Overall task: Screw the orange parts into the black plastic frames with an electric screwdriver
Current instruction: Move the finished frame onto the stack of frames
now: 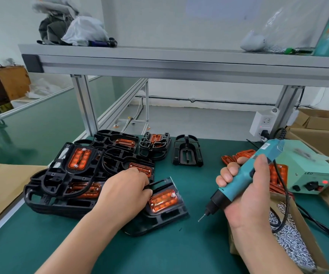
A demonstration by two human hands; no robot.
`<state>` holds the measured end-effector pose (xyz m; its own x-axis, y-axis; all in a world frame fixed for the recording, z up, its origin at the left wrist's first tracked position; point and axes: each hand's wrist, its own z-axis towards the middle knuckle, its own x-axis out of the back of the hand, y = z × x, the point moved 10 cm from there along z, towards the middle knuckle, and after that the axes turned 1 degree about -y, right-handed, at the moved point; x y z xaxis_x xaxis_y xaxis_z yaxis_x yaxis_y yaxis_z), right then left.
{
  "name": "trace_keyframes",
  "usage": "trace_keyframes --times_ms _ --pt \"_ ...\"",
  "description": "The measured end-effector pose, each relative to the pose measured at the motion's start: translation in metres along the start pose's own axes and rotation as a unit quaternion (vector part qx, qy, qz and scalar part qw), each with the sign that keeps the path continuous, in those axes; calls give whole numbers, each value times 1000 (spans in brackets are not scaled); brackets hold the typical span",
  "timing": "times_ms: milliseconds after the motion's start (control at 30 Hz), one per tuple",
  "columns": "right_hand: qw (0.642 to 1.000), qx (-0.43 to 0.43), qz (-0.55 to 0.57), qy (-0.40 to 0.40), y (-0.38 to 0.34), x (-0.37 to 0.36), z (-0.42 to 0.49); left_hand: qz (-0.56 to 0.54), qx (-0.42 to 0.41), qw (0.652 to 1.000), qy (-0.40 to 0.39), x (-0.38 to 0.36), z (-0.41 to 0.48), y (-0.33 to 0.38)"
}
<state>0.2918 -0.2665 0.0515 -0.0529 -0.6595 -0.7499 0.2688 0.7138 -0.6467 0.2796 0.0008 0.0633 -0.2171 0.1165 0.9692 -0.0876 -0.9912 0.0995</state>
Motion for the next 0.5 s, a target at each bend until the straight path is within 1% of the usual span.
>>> trace_keyframes --times_ms 100,267,400,500 --pt "1000 3 12 5 -2 3 2 -16 23 999 34 12 0 -6" --pt "1000 3 23 16 -5 7 4 -79 84 992 47 30 4 -35" --pt "1000 1 17 16 -4 7 5 -123 152 976 97 66 4 -78" --pt "1000 -4 9 9 -1 4 3 -138 211 958 139 91 -3 -118"
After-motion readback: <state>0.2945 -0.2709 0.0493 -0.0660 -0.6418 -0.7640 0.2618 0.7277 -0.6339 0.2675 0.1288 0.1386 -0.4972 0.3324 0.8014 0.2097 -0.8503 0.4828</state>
